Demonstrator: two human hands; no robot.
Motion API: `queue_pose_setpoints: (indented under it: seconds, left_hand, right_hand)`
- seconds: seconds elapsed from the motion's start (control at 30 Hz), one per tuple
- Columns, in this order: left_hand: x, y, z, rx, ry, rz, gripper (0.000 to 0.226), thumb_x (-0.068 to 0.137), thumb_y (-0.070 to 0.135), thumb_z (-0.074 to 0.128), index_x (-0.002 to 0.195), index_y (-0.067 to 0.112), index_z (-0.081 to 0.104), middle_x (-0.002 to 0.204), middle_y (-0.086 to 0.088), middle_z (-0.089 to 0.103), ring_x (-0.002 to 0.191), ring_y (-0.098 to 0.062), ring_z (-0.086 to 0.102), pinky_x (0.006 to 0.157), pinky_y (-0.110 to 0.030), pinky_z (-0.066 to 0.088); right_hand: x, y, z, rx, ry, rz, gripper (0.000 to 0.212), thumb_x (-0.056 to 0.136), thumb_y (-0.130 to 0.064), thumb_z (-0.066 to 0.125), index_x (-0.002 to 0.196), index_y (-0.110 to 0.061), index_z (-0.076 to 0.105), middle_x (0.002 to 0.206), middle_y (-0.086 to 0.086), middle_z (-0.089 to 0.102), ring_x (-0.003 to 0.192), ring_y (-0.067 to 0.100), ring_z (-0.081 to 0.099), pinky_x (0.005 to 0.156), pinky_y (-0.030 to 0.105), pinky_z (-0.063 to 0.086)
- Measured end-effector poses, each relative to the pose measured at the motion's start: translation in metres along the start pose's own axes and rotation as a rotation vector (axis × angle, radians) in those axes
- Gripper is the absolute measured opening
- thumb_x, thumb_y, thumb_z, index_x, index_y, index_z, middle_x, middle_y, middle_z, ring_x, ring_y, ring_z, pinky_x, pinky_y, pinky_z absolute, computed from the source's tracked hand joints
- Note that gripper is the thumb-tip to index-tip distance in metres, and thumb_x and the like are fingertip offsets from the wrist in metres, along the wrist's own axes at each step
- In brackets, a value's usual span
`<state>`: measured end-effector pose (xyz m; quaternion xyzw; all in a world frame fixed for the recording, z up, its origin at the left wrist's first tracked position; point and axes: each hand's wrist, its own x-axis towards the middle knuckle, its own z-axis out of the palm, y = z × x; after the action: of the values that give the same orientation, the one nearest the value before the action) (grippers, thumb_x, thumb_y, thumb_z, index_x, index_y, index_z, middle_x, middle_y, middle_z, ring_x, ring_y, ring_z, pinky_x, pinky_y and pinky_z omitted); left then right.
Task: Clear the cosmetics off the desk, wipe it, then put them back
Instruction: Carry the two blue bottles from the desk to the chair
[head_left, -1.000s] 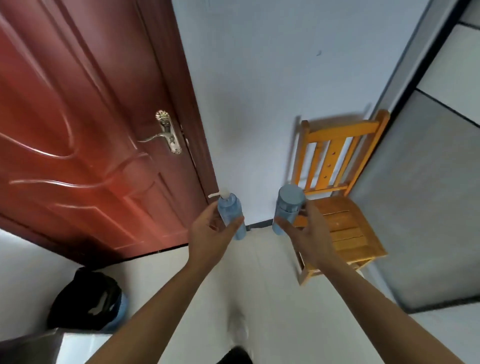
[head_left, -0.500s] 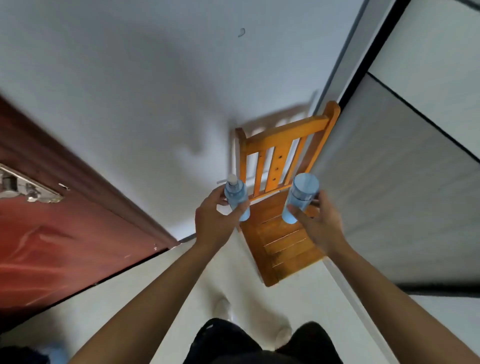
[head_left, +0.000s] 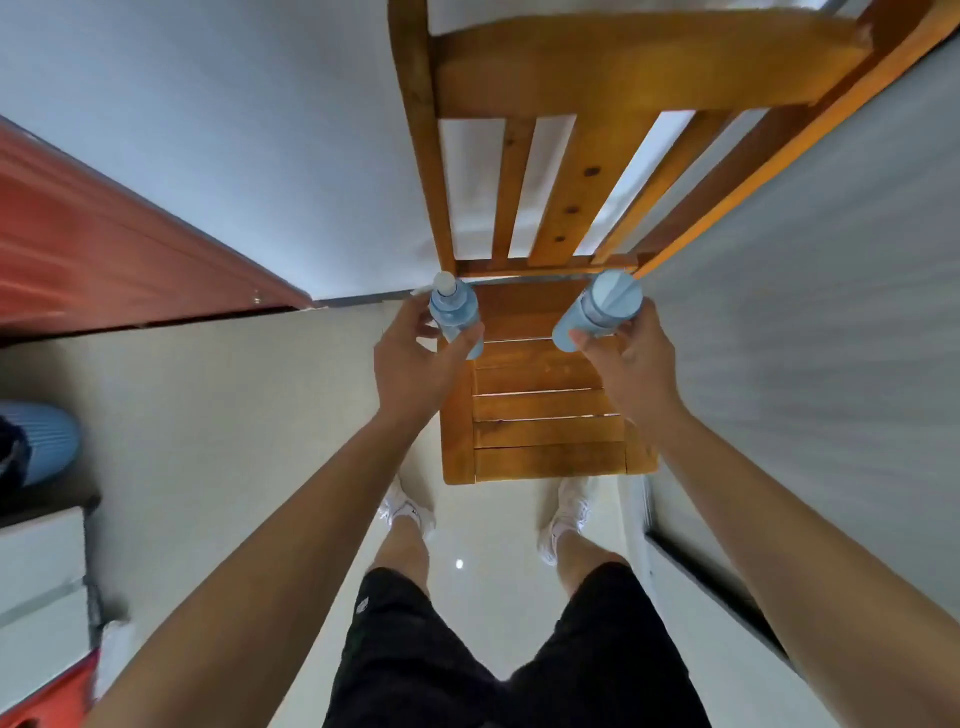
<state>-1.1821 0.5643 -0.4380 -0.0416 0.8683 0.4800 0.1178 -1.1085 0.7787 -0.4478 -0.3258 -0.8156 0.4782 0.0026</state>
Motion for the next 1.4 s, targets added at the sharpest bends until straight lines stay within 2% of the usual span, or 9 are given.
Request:
queue_pose_setpoints:
  seconds: [0.1,0.2,0.37,0.67,0.73,0.9,1.1,1.23,1.4]
  left_hand:
    - [0.009,-0.041,0.034,-0.008,0.023,-0.056,0.052,0.084,0.042,0.076,0.129,0.023,0.057,0.122,0.007,0.066,0.098,-0.012,0.064,0.086,-0.019,0.052]
    - [0.021,-0.079,0.059,0.022,0.021,-0.09,0.054,0.084,0.043,0.075,0.13,0.022,0.057,0.124,0.006,0.065,0.099,-0.011,0.063,0.086,-0.02,0.052]
    - [0.05,-0.119,0.091,0.054,-0.031,-0.057,0.055,0.084,0.043,0.076,0.131,0.022,0.057,0.125,0.007,0.065,0.101,-0.01,0.063,0.088,-0.023,0.055]
    - [0.074,-0.156,0.129,0.036,-0.07,-0.032,0.054,0.082,0.041,0.077,0.13,0.026,0.056,0.117,0.019,0.063,0.104,-0.001,0.061,0.089,-0.018,0.048]
    - [0.072,-0.161,0.132,0.043,-0.07,-0.016,0.054,0.083,0.042,0.076,0.131,0.026,0.056,0.123,0.014,0.066,0.108,-0.004,0.062,0.086,-0.014,0.046]
    - [0.066,-0.159,0.127,0.113,-0.12,0.005,0.066,0.086,0.04,0.074,0.143,0.026,0.044,0.14,0.008,0.056,0.124,-0.012,0.055,0.101,-0.034,0.049]
    - [0.003,-0.13,0.074,0.435,0.001,0.065,0.068,0.1,0.055,0.042,0.157,0.028,0.017,0.165,0.001,0.017,0.149,-0.024,0.024,0.114,-0.048,0.03]
    - [-0.046,-0.068,0.007,0.467,0.087,0.15,0.067,0.1,0.052,0.041,0.156,0.02,0.022,0.165,-0.005,0.016,0.151,-0.024,0.019,0.119,-0.048,0.023]
    - [-0.09,0.028,-0.121,0.549,0.356,0.362,0.068,0.1,0.048,0.048,0.152,0.008,0.032,0.16,-0.014,0.028,0.148,-0.03,0.028,0.112,-0.057,0.032]
  right_hand:
    - [0.024,0.039,0.023,-0.069,-0.032,-0.033,0.076,0.073,-0.068,0.07,0.138,-0.049,0.034,0.141,-0.02,0.05,0.128,0.007,0.052,0.104,0.035,0.051]
    - [0.04,0.072,0.057,-0.034,0.01,-0.036,0.067,0.082,-0.045,0.079,0.133,-0.05,0.036,0.121,-0.044,0.047,0.113,-0.02,0.049,0.091,0.003,0.046]
    - [0.066,0.115,0.111,-0.029,-0.107,0.017,0.068,0.087,-0.038,0.076,0.144,-0.028,0.04,0.137,-0.012,0.054,0.105,-0.008,0.05,0.074,-0.006,0.036]
    - [0.103,0.142,0.141,-0.16,-0.222,-0.066,0.071,0.089,-0.038,0.074,0.147,-0.027,0.036,0.143,-0.004,0.056,0.134,0.016,0.051,0.098,0.021,0.042]
    - [0.102,0.145,0.144,-0.186,-0.215,-0.065,0.071,0.089,-0.041,0.073,0.148,-0.028,0.035,0.144,-0.004,0.056,0.134,0.017,0.051,0.095,0.017,0.04]
    - [0.09,0.133,0.135,-0.23,-0.2,-0.084,0.087,0.087,-0.042,0.075,0.155,-0.028,0.022,0.157,-0.003,0.04,0.143,0.02,0.04,0.113,0.044,0.042]
    - [0.014,0.091,0.08,-0.462,-0.123,-0.205,0.082,0.098,-0.061,0.046,0.16,-0.03,0.001,0.169,-0.001,0.003,0.154,0.023,0.014,0.116,0.04,0.023]
    - [-0.032,0.028,0.034,-0.548,-0.007,-0.326,0.078,0.1,-0.059,0.042,0.161,-0.022,0.012,0.169,0.005,0.007,0.155,0.023,0.008,0.116,0.03,0.0]
    - [-0.05,-0.095,0.002,-0.452,-0.041,-0.624,0.079,0.099,-0.065,0.037,0.161,-0.025,0.011,0.169,0.006,0.003,0.155,0.026,0.007,0.125,0.05,0.012]
